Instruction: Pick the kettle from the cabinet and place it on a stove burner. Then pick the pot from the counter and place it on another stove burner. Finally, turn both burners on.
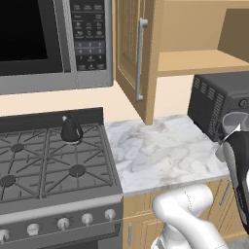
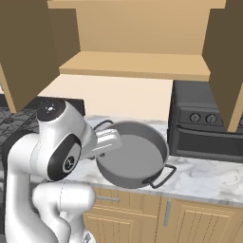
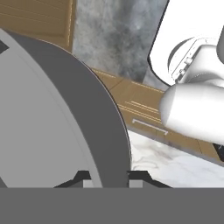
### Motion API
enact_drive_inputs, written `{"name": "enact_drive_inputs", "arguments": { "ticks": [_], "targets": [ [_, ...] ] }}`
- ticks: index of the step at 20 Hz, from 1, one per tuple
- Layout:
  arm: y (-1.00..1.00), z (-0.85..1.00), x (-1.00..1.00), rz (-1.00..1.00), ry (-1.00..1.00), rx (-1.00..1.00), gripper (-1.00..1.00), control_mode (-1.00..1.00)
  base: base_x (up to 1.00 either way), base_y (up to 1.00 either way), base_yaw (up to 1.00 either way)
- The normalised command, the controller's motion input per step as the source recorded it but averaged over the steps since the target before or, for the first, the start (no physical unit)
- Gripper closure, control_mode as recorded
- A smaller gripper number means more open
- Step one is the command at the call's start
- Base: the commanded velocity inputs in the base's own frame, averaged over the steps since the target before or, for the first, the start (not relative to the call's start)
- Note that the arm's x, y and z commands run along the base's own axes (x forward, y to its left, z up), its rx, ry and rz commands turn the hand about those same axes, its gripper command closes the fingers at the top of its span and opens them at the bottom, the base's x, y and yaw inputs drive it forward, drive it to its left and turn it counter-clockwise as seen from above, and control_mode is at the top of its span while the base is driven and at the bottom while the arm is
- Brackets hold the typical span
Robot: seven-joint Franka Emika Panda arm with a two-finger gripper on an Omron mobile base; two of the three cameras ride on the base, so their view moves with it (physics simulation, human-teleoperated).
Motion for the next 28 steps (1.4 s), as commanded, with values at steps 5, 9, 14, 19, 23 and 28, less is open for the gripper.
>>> {"name": "enact_drive_inputs", "arguments": {
  "ticks": [5,9,14,19,23,28],
  "targets": [
    [0.00,0.00,-0.04,0.00,-0.01,0.00,1.00,1.00,-0.40,0.02,0.00],
    [0.00,0.00,0.00,0.00,0.00,0.00,1.00,1.00,-0.61,0.08,0.00],
    [0.00,0.00,0.00,0.00,0.00,0.00,1.00,1.00,-0.54,0.21,0.00],
    [0.00,0.00,0.00,0.00,0.00,0.00,1.00,1.00,-0.46,0.40,-0.03],
    [0.00,0.00,0.00,0.00,0.00,0.00,1.00,1.00,-0.32,0.60,-0.04],
    [0.00,0.00,0.00,0.00,0.00,0.00,1.00,1.00,-0.21,0.64,-0.04]
  ]
}}
